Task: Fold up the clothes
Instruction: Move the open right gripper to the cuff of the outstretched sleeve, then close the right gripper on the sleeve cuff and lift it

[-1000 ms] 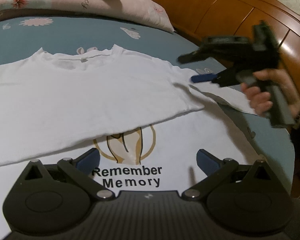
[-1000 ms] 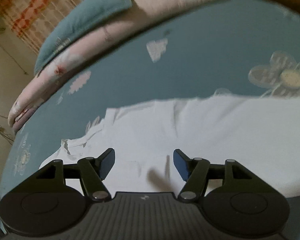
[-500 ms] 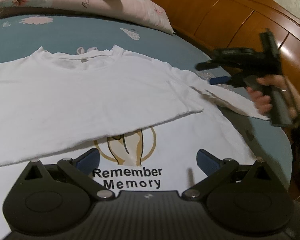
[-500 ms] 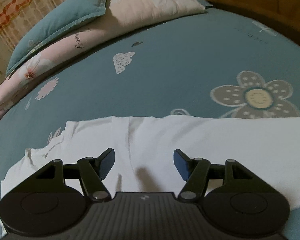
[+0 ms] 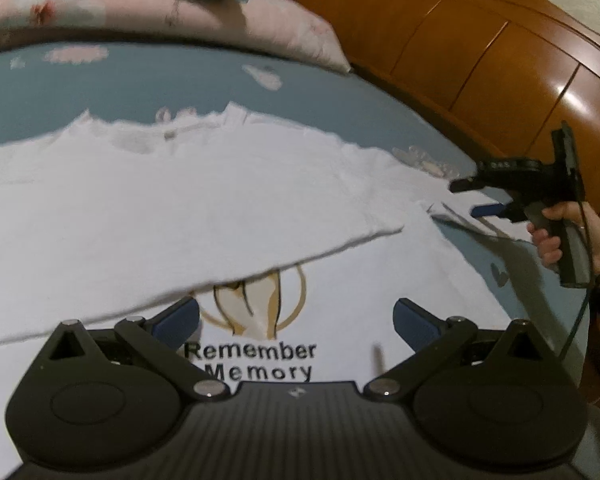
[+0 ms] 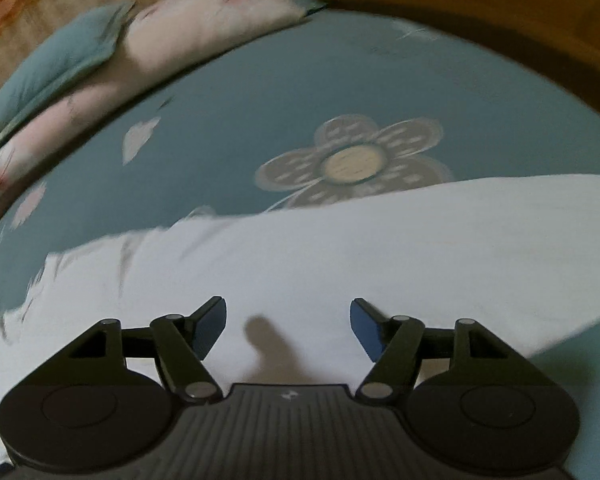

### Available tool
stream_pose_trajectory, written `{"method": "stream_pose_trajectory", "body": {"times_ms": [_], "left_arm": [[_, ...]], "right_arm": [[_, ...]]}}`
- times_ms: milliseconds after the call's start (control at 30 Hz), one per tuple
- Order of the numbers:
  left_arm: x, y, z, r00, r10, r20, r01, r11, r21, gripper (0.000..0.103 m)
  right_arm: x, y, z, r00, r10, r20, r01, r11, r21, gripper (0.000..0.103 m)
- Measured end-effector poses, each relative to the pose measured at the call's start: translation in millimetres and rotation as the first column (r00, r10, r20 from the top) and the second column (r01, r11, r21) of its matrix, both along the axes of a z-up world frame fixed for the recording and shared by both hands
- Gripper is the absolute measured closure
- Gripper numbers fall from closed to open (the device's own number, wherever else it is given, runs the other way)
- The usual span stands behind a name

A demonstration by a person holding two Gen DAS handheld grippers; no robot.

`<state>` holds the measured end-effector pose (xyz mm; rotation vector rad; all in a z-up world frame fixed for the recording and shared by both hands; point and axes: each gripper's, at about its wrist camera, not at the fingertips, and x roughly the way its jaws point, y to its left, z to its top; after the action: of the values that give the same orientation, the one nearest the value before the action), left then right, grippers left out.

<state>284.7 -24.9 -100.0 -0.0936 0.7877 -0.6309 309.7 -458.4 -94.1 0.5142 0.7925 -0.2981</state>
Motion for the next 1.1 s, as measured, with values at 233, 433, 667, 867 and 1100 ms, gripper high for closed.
{"method": "stream_pose_trajectory", "body": {"times_ms": [233, 433, 667, 867, 1100], "left_arm": [[-1, -13, -6, 1.000, -0.018, -0.008, 0.018, 0.999, 0.045, 0.001], [1, -14, -13, 0.999, -0.010, -0.040, 0.012, 0.999, 0.045, 0.001], [4, -1, -18, 0.998, -0.020, -0.052, 0.018, 0.999, -0.044, 0.001], [0, -4, -18, 0.999, -0.041, -0.015, 0.041, 0.999, -0.013, 0.001], [-1, -7, -19, 0.999, -0.049, 0.008, 0.049, 0.999, 0.003, 0.001]], "right_arm": [[-78, -51, 23, 0.988, -0.130, 0.084, 0.126, 0.991, 0.053, 0.030], [-140, -110, 6, 0.945, -0.307, 0.112, 0.290, 0.946, 0.145, 0.030], [-168, -158, -24, 0.874, -0.462, 0.149, 0.413, 0.869, 0.273, 0.030], [-177, -187, -44, 0.815, -0.539, 0.213, 0.431, 0.810, 0.398, 0.030], [-168, -206, -57, 0.795, -0.540, 0.277, 0.397, 0.808, 0.435, 0.030]]}}
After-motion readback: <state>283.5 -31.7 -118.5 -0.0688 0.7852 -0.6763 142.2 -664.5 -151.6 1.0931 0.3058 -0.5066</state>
